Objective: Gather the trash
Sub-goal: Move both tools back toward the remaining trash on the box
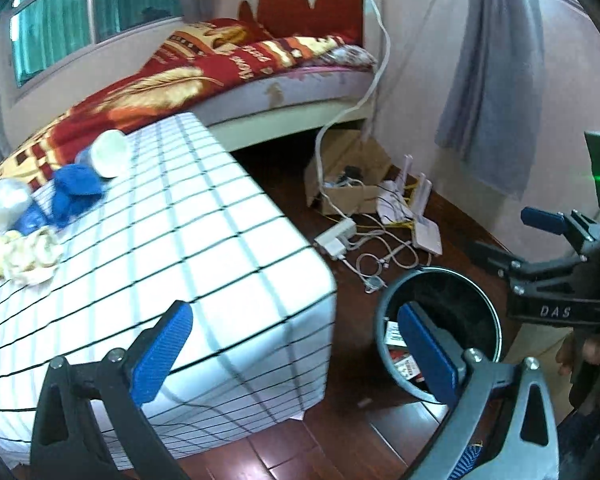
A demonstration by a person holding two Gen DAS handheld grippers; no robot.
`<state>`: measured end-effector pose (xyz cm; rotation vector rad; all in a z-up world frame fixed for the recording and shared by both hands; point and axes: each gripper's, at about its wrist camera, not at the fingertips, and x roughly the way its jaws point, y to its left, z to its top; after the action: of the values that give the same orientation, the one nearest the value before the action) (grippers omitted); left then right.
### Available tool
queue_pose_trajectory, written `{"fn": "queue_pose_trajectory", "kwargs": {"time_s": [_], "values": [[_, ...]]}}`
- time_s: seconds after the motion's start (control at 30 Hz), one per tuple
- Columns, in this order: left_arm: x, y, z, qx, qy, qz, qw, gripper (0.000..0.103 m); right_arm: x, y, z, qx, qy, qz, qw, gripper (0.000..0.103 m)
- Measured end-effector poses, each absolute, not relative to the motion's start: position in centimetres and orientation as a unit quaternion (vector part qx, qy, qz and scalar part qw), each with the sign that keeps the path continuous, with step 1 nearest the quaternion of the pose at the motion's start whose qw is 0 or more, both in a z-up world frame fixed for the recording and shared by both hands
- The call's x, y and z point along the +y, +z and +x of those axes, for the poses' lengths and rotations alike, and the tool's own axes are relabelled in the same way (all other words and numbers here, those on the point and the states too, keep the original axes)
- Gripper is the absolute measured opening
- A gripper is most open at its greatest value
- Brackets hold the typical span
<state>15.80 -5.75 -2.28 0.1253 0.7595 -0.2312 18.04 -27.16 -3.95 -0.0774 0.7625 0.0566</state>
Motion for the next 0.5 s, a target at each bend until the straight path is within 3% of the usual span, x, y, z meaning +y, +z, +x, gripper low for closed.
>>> {"fn": "queue_pose_trajectory", "kwargs": {"time_s": [0.4,0.5], "values": [[4.0,-0.9,14.1,0.346,-0.037,0.0,0.937,0.103,-18.7,-1.2,18.5,0.314,0.125,-0.046,0.94,0.103],[7.1,-0.8,13.7,0.338,-0.013,-0.013,0.941,0.098,-16.2,-0.4,18.8,0.303,0.151,-0.041,0.94,0.103]]}}
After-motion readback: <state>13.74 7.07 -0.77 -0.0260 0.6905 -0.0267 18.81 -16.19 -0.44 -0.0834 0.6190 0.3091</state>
